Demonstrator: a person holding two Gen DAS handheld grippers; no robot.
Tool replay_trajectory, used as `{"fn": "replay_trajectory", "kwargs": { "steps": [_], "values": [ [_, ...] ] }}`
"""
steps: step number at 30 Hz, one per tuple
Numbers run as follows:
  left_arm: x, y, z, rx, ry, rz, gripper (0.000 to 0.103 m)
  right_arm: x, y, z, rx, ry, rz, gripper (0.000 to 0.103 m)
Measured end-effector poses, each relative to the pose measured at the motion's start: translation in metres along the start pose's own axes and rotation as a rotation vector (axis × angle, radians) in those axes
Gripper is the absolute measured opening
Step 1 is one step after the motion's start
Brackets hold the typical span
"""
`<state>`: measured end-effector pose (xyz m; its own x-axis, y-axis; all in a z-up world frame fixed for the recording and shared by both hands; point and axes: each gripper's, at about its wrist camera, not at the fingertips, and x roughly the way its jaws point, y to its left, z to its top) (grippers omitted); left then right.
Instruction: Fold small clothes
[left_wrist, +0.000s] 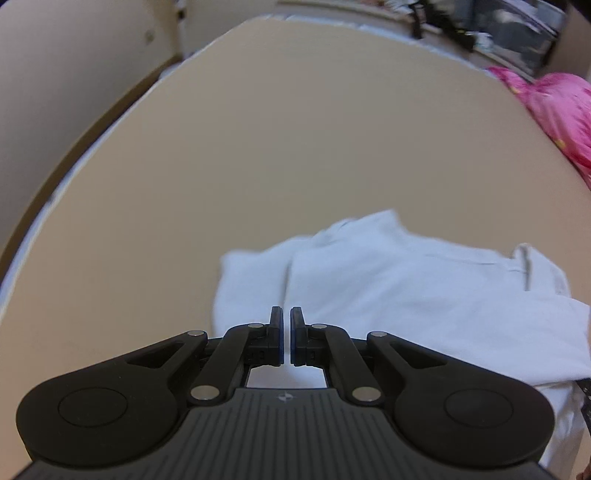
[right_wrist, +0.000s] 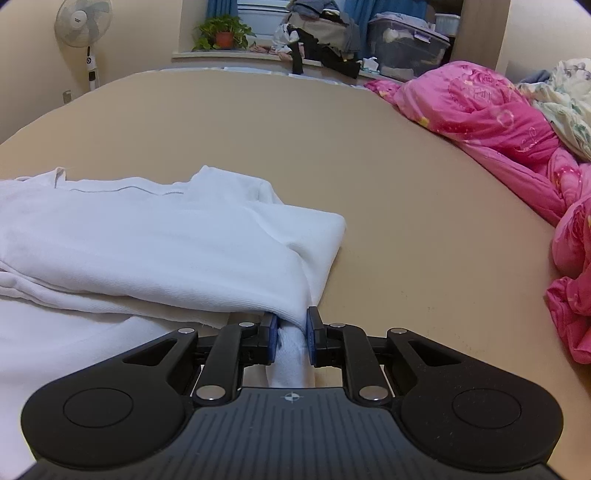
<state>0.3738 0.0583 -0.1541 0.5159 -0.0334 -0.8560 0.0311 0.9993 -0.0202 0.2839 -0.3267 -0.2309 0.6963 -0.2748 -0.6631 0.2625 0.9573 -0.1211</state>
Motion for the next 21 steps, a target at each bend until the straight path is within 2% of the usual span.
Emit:
{"fn": "replay_trajectory", "kwargs": {
  "steps": [1, 4, 5, 7, 8, 9, 11, 15, 17, 19, 20, 21],
  "values": [
    [0.005, 0.003, -0.003, -0.007, 0.015, 0.027, 0.003, 0.001, 0.000, 0.000, -0.001, 0.003, -0.001, 0.016],
    [0.018, 0.012, -0.014, -0.016, 0.065, 0.035, 0.003, 0.004, 0.000, 0.000, -0.007, 0.010, -0.002, 0.016],
    [0.019, 0.013, -0.017, -0.013, 0.064, 0.034, 0.003, 0.005, 0.001, 0.000, -0.008, 0.010, -0.001, 0.016],
    [0.018, 0.015, -0.018, -0.016, 0.046, 0.018, 0.009, 0.006, 0.001, -0.001, -0.012, 0.009, -0.003, 0.016],
    [0.017, 0.016, -0.016, -0.020, 0.043, -0.007, 0.026, 0.006, 0.001, -0.001, -0.011, 0.009, -0.005, 0.016],
    [0.016, 0.018, -0.016, -0.027, 0.043, -0.031, 0.047, 0.007, 0.001, -0.002, -0.006, 0.010, -0.005, 0.016],
    [0.021, 0.010, -0.007, -0.041, 0.024, -0.053, 0.067, 0.007, 0.001, -0.002, 0.001, 0.014, -0.006, 0.017],
    [0.027, -0.009, 0.009, -0.009, -0.003, 0.003, 0.083, 0.008, 0.002, -0.002, 0.002, 0.018, -0.008, 0.017],
    [0.037, -0.019, 0.012, 0.022, 0.031, 0.016, 0.080, 0.009, 0.001, -0.001, 0.005, 0.021, -0.004, 0.017],
    [0.049, -0.028, 0.012, 0.067, 0.082, 0.047, 0.026, 0.009, -0.001, -0.001, 0.009, 0.024, 0.001, 0.017],
    [0.051, -0.031, 0.012, 0.082, 0.102, 0.071, 0.005, 0.009, -0.002, -0.001, 0.012, 0.024, 0.004, 0.017],
    [0.044, -0.033, 0.011, 0.082, 0.082, 0.082, 0.005, 0.010, -0.003, -0.001, 0.015, 0.024, 0.008, 0.017]
  ]
}}
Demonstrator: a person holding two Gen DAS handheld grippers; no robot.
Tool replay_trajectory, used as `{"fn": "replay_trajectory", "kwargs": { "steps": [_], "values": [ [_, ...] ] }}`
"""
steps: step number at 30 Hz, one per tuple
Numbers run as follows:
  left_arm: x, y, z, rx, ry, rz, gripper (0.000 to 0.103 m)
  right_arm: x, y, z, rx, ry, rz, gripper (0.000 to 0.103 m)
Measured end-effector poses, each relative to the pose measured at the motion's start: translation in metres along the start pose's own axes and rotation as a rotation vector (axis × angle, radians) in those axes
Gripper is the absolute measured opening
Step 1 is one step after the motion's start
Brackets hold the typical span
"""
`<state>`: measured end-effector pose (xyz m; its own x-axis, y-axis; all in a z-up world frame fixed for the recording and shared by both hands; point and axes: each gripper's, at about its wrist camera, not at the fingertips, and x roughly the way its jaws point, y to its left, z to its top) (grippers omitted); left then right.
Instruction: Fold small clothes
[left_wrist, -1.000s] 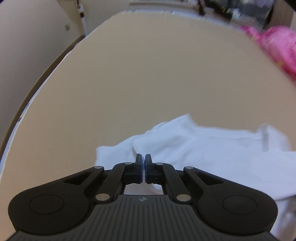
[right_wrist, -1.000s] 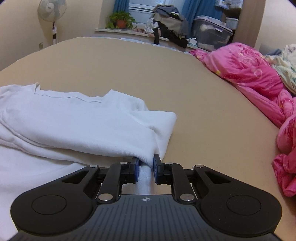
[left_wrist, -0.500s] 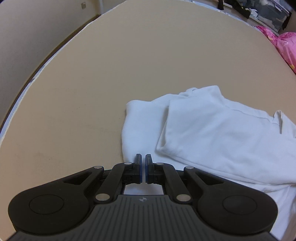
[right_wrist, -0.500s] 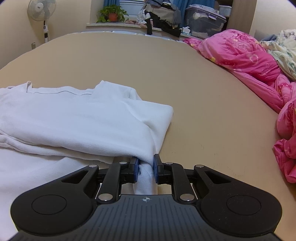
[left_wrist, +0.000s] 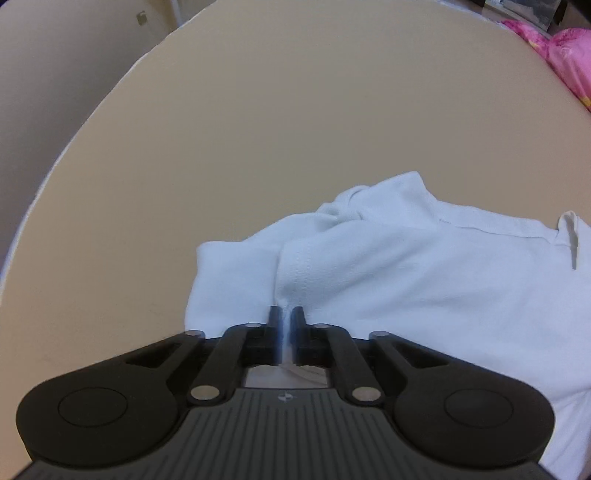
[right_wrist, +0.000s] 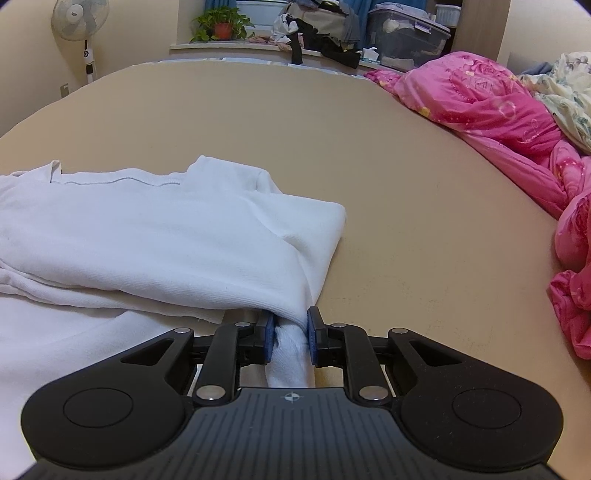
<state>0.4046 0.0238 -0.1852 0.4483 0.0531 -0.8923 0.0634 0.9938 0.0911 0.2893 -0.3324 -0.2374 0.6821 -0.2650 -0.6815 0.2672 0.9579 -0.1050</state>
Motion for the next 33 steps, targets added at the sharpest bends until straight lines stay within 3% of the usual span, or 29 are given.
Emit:
{"fn": "replay_trajectory", "kwargs": {
  "steps": [2, 5, 7, 13, 14, 16, 17, 18, 21, 24, 26, 29, 30, 31, 33],
  "values": [
    [-0.021, 0.002, -0.004, -0.004, -0.051, -0.009, 0.004, 0.001, -0.003, 0.000, 0.008, -0.002, 0.010, 0.017],
    [-0.064, 0.016, -0.011, -0.052, -0.097, -0.100, 0.004, 0.001, -0.007, -0.002, 0.029, -0.006, 0.023, 0.017],
    [-0.079, 0.022, -0.020, -0.060, -0.131, -0.097, 0.004, 0.001, -0.009, -0.003, 0.042, -0.008, 0.028, 0.017],
    [-0.003, 0.031, -0.036, -0.018, 0.031, 0.086, 0.006, 0.001, -0.009, -0.006, 0.048, 0.005, 0.013, 0.020],
    [0.000, 0.035, -0.039, -0.026, 0.033, 0.073, 0.009, -0.001, -0.010, -0.007, 0.050, 0.015, 0.013, 0.024],
    [-0.008, 0.046, -0.042, -0.065, 0.003, 0.048, 0.027, -0.011, -0.015, -0.009, 0.057, 0.034, 0.037, 0.034],
    [-0.015, 0.052, -0.043, -0.086, -0.019, 0.026, 0.054, -0.017, -0.017, -0.011, 0.065, 0.035, 0.047, 0.037],
    [-0.026, 0.059, -0.048, -0.102, -0.047, 0.009, 0.072, -0.026, -0.022, -0.014, 0.080, 0.024, 0.058, 0.037],
    [-0.055, 0.059, -0.053, -0.093, -0.147, -0.017, 0.083, -0.054, -0.028, -0.010, 0.118, -0.074, 0.079, 0.037],
    [-0.059, 0.041, -0.052, -0.054, -0.156, -0.063, 0.088, -0.062, -0.024, 0.005, 0.147, -0.197, 0.047, 0.037],
    [-0.047, 0.023, -0.055, -0.018, -0.114, -0.034, 0.093, -0.041, -0.016, 0.019, 0.147, -0.167, 0.057, 0.038],
    [-0.015, -0.003, -0.065, 0.049, -0.037, 0.059, 0.094, 0.006, -0.004, 0.019, 0.114, 0.001, 0.057, 0.038],
    [-0.013, -0.004, -0.071, 0.063, -0.045, 0.073, 0.096, 0.014, -0.002, 0.015, 0.101, 0.036, 0.051, 0.038],
    [-0.019, -0.003, -0.076, 0.055, -0.079, 0.085, 0.096, 0.012, -0.002, 0.010, 0.100, 0.023, 0.047, 0.040],
    [-0.030, 0.002, -0.083, 0.046, -0.075, 0.080, 0.097, -0.007, -0.007, 0.002, 0.106, -0.003, 0.057, 0.046]
  ]
}}
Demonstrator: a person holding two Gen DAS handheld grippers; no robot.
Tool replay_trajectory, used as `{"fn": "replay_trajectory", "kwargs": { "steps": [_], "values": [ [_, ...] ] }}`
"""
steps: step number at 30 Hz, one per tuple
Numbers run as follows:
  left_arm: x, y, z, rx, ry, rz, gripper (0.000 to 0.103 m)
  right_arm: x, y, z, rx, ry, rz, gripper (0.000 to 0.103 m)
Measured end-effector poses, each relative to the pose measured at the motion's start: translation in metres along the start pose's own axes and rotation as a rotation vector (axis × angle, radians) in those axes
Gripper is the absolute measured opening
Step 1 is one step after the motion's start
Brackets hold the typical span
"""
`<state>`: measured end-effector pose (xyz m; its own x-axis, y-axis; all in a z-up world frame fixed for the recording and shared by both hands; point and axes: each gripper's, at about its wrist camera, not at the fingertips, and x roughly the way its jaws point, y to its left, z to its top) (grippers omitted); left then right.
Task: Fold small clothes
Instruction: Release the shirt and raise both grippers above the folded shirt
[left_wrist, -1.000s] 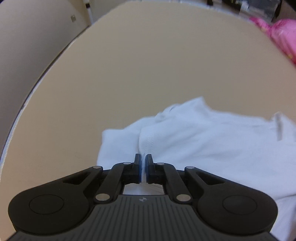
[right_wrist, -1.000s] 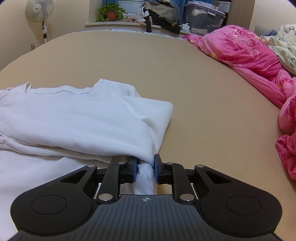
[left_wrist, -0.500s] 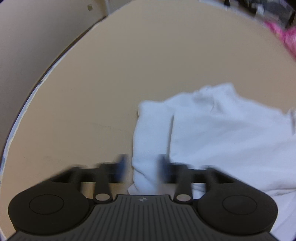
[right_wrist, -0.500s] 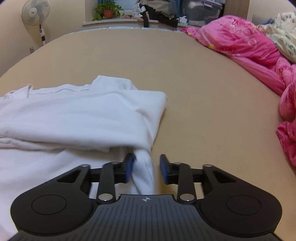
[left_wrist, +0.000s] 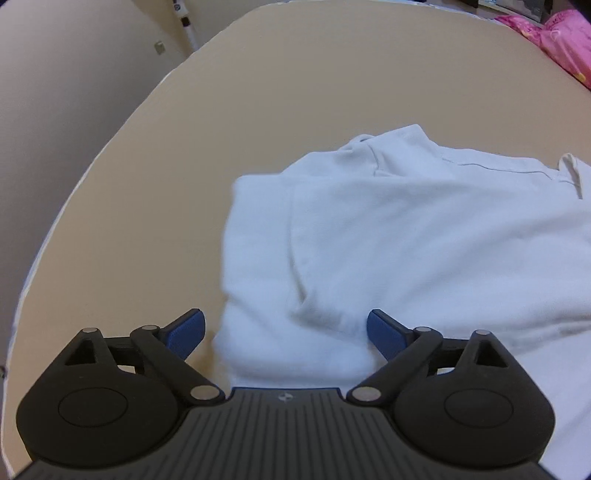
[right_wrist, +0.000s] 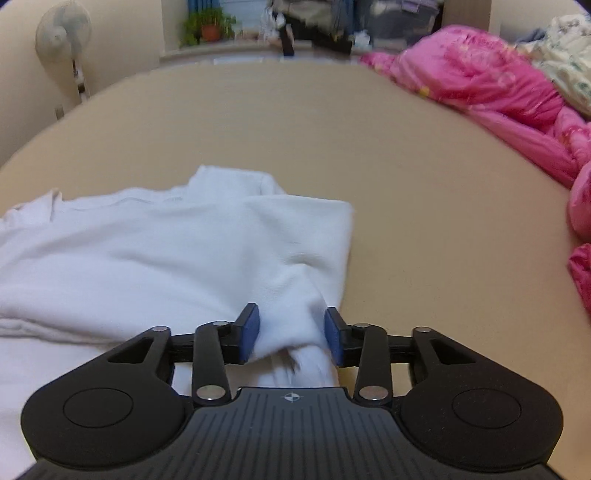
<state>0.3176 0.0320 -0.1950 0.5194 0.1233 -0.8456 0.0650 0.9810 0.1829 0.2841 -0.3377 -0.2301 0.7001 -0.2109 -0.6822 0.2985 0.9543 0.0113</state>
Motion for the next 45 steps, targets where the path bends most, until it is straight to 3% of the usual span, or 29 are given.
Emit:
{"fn": "replay_trajectory", "kwargs": {
  "steps": [3, 8, 14, 21, 30, 43, 45],
  "values": [
    [-0.031, 0.010, -0.022, 0.015, -0.024, -0.015, 0.097, -0.046, -0.010, -0.018, 0.012, -0.038, 0.035, 0.050],
    [-0.101, 0.024, -0.078, 0.004, -0.015, -0.044, 0.097, -0.132, -0.009, -0.066, -0.006, -0.057, 0.082, 0.068],
    [-0.179, 0.011, -0.125, -0.020, 0.052, -0.095, 0.097, -0.213, -0.003, -0.104, 0.066, 0.047, 0.122, 0.071],
    [-0.278, 0.012, -0.158, -0.038, 0.077, -0.172, 0.097, -0.308, -0.004, -0.106, 0.078, -0.002, 0.142, 0.076],
    [-0.403, 0.036, -0.168, -0.007, -0.045, -0.232, 0.098, -0.385, -0.003, -0.103, 0.087, -0.081, 0.165, 0.077],
    [-0.557, 0.060, -0.181, -0.002, -0.275, -0.369, 0.098, -0.425, 0.004, -0.115, 0.069, -0.102, 0.144, 0.077],
    [-0.582, 0.064, -0.183, 0.001, -0.327, -0.380, 0.102, -0.431, 0.004, -0.114, 0.070, -0.111, 0.144, 0.077]
  ]
}}
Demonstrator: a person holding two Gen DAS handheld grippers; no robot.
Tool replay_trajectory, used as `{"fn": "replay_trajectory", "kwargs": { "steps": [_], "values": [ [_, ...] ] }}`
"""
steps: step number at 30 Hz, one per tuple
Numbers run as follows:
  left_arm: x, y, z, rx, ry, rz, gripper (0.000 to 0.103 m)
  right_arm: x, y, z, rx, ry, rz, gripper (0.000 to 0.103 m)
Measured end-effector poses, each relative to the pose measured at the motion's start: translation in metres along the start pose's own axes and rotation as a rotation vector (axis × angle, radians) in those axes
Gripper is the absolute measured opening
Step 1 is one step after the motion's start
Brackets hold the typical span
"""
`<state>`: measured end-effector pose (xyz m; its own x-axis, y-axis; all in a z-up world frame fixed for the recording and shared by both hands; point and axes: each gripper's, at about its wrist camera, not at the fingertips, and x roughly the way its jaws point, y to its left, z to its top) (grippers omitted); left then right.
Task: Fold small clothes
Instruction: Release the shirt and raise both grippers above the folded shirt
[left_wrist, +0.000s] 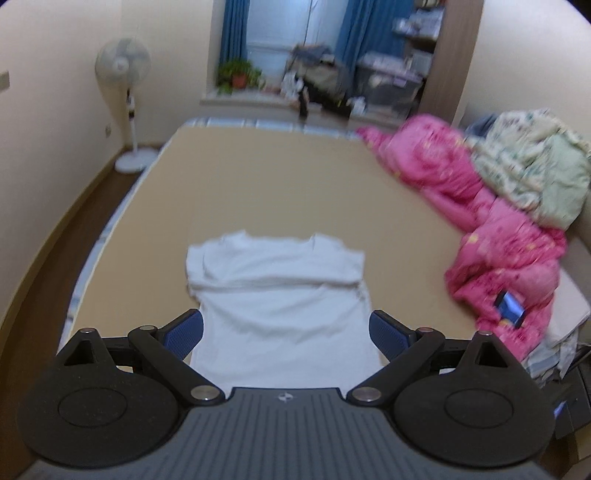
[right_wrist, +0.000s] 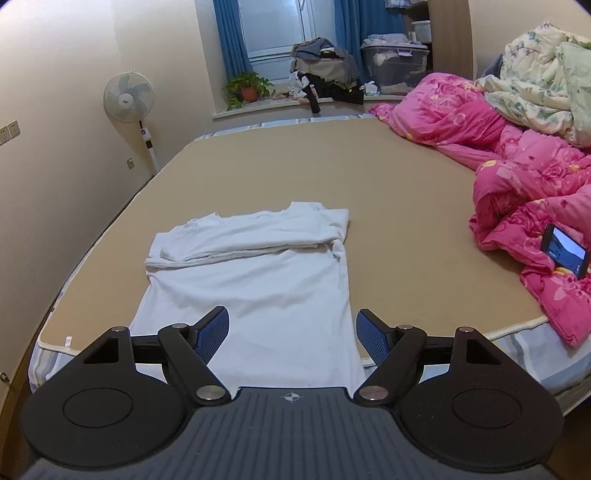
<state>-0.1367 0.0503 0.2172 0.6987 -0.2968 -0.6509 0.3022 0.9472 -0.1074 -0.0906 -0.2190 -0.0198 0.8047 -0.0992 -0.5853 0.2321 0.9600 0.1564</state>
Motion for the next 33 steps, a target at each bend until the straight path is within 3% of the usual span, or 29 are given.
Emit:
{"fn": "replay_trajectory", "kwargs": {
  "steps": [4, 7, 12, 19, 25, 33],
  "values": [
    [-0.041, -0.007, 0.008, 0.011, -0.093, -0.029, 0.102, -0.001, 0.003, 0.000, -0.014, 0.014, -0.013, 0.078],
    [-0.061, -0.003, 0.014, 0.002, -0.123, -0.058, 0.103, 0.005, 0.004, 0.001, -0.006, 0.043, -0.019, 0.078],
    [-0.078, 0.010, 0.021, -0.025, -0.166, -0.042, 0.103, 0.008, 0.007, 0.004, 0.010, 0.052, -0.019, 0.078],
    [-0.070, 0.020, 0.029, -0.064, -0.145, -0.041, 0.103, 0.010, 0.007, 0.005, 0.010, 0.053, -0.017, 0.078],
    [-0.066, 0.018, 0.029, -0.037, -0.158, -0.036, 0.103, 0.015, 0.002, 0.005, 0.020, 0.064, -0.030, 0.078],
    [-0.044, 0.024, 0.031, -0.052, -0.137, 0.007, 0.103, 0.025, 0.000, 0.003, 0.028, 0.079, -0.037, 0.078]
  ]
}}
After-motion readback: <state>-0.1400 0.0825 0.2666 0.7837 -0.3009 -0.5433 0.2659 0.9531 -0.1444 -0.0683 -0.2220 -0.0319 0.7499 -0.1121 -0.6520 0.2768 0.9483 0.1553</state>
